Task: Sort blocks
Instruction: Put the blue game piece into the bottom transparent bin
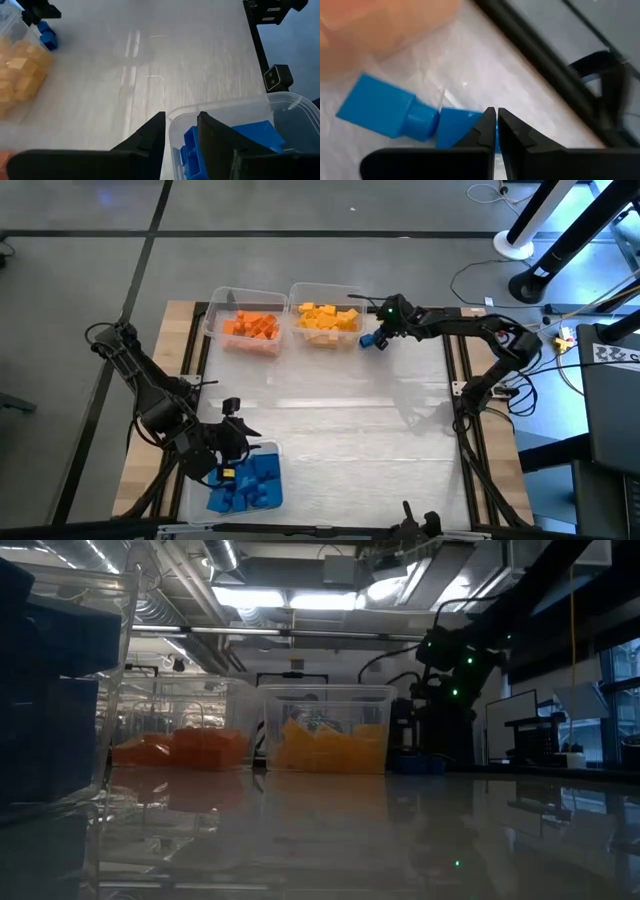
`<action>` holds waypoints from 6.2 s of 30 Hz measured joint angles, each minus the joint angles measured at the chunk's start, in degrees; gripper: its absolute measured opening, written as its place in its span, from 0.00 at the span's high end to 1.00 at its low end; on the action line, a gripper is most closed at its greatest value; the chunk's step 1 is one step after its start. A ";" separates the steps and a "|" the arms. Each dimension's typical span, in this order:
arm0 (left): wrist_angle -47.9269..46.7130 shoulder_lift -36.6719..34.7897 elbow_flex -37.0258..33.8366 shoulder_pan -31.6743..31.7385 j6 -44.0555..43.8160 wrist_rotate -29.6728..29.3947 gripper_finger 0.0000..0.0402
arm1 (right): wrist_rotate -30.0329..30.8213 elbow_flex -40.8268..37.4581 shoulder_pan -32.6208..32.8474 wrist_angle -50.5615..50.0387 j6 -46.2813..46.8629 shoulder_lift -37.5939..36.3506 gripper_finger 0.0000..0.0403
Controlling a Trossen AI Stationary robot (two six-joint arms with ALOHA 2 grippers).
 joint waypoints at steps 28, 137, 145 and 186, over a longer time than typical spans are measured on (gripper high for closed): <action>-0.24 0.00 0.00 0.05 1.27 0.00 0.75 | -13.51 -0.12 22.43 -7.52 12.54 3.46 0.95; 44.46 39.41 0.33 36.63 39.81 37.54 0.39 | 22.97 0.87 65.04 -2.35 20.81 -10.51 0.95; 45.54 39.54 0.35 36.63 38.30 35.78 0.35 | 22.99 0.87 65.03 -3.42 20.83 -10.51 0.95; 43.28 42.38 0.31 37.86 41.77 38.60 0.45 | 22.53 0.90 65.04 -4.89 20.83 -10.51 0.95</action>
